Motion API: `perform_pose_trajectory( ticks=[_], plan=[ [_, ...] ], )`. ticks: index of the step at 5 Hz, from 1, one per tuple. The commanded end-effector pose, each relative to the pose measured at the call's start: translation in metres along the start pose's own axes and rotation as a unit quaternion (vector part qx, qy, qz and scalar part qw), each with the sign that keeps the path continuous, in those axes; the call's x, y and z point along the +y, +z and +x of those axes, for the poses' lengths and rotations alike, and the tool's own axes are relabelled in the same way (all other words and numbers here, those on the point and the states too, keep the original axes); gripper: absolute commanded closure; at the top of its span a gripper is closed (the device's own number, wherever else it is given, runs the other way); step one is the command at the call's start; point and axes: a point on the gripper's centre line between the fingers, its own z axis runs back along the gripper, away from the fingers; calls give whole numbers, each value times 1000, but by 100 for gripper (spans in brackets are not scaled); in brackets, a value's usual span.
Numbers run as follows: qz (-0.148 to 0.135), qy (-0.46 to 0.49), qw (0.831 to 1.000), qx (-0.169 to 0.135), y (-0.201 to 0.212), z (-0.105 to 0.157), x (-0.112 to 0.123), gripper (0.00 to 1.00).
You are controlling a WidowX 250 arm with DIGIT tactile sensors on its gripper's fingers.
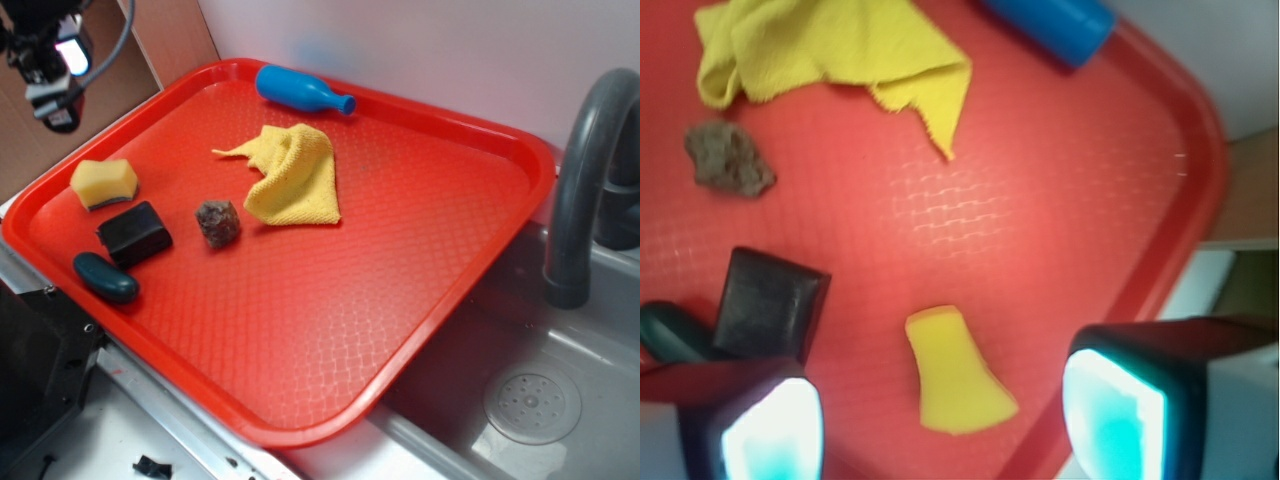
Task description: Grab the green sponge.
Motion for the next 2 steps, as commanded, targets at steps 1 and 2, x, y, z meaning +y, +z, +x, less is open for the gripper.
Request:
perform_pose_trajectory(
  ticks=[1,2],
  plan=[
    [15,-5,999,36,-38,-20,9,0],
    [3,-16,999,47,-63,-26,12,0]
  ],
)
